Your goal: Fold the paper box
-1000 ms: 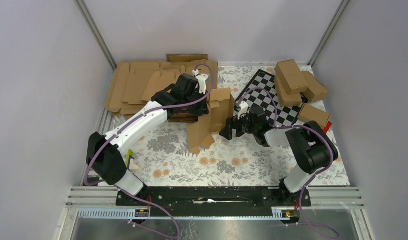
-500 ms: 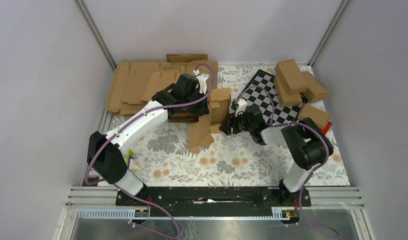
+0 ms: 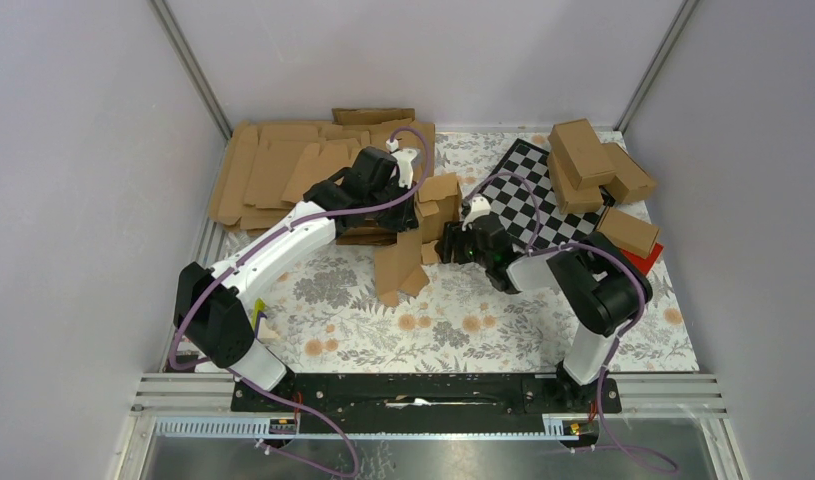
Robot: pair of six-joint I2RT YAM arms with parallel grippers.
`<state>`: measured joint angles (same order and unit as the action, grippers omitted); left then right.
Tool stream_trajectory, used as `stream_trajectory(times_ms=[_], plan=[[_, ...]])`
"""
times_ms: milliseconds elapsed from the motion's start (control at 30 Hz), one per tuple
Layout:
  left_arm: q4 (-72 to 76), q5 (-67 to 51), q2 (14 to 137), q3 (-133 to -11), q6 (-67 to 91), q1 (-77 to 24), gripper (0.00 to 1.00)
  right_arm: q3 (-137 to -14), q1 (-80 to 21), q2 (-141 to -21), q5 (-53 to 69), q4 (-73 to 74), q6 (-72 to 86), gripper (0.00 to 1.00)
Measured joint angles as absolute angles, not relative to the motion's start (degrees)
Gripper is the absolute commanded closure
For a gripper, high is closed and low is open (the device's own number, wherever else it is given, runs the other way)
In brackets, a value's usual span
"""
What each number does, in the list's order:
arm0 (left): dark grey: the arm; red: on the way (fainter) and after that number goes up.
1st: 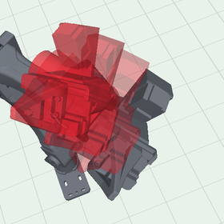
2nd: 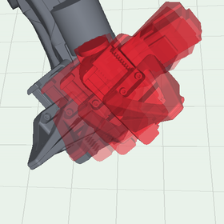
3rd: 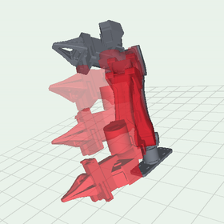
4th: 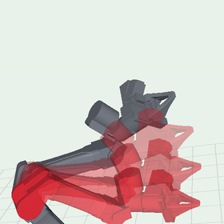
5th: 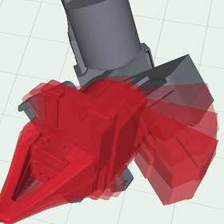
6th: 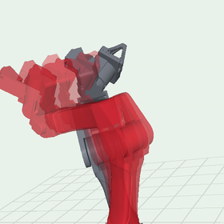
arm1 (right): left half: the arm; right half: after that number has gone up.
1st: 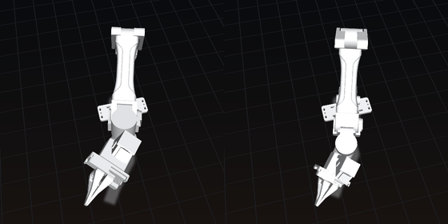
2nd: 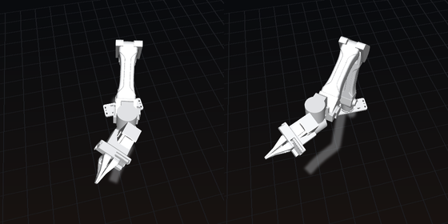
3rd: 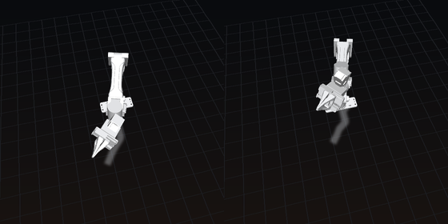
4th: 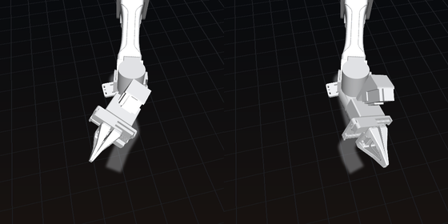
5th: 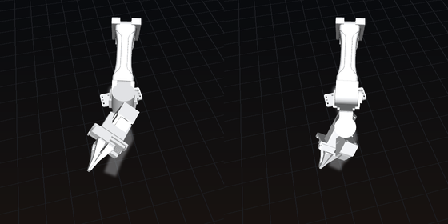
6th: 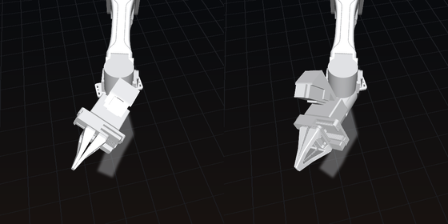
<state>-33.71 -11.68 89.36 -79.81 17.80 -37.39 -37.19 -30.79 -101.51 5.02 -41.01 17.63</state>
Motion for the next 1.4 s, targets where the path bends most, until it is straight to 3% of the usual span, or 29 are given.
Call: stream_trajectory(times_ms=[167, 433, 667, 867, 1400], plan=[[-33.9, -11.7, 89.4, -79.8, 17.8, -37.4, 1.00, -40.0, -35.0, -103.3, -4.8, -39.3, 16.7, 0.22], [-33.9, -11.8, 89.4, -79.8, 17.8, -37.4, 1.00, -41.8, -37.6, -104.4, -18.3, -36.1, 17.3, 0.18], [-33.8, -11.8, 89.4, -79.8, 17.8, -37.4, 1.00, -46.4, -39.8, -106.7, -28.1, -29.8, 18.8, 0.09], [-33.8, -11.8, 89.4, -79.7, 17.8, -37.4, 1.00, -45.1, -40.1, -106.2, -30.2, -29.7, 20.6, 0.01], [-33.7, -11.8, 88.3, -78.7, 18.0, -37.4, 1.00, -46.6, -40.1, -101.7, -26.2, -21.0, 25.6, 0.00]])
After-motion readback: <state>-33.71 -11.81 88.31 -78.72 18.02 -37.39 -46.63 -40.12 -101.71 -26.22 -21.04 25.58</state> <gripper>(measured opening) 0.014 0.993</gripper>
